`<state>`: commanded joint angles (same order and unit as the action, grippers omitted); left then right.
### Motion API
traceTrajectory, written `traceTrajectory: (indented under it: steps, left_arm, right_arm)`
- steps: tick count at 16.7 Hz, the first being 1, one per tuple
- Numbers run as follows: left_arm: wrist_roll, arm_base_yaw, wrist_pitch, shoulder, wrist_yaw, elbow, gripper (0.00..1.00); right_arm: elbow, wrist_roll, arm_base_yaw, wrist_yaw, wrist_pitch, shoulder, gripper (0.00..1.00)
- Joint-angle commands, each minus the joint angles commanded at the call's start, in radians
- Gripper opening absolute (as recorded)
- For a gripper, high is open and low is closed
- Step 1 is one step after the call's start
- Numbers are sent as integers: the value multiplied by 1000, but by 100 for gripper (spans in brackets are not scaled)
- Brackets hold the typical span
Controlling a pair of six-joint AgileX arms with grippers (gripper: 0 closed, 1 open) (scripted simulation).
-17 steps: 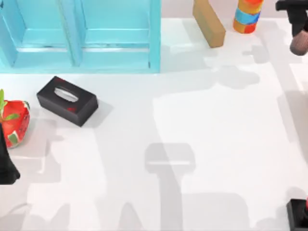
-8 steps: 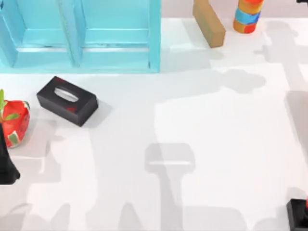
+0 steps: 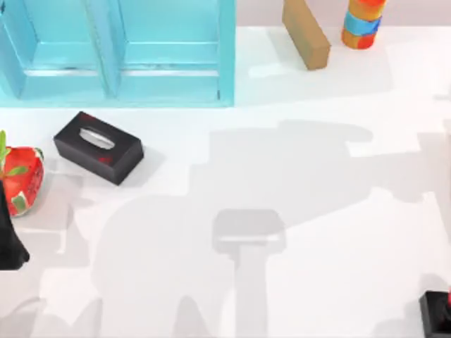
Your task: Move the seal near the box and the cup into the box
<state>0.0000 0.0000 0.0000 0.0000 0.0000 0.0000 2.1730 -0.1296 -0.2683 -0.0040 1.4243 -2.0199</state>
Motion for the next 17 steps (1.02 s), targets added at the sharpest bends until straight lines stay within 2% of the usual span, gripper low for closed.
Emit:
traceTrajectory:
  steps: [10, 14, 17]
  left_arm:
    - [0, 0, 0, 0, 0, 0, 100]
    - [0, 0, 0, 0, 0, 0, 100]
    - [0, 0, 0, 0, 0, 0, 100]
  right_arm:
    - [-843, -363, -287, -34, -218, 485, 0]
    - [-1030, -468, -346, -41, -266, 563, 0]
    - [-1066, -488, -354, -42, -279, 582, 0]
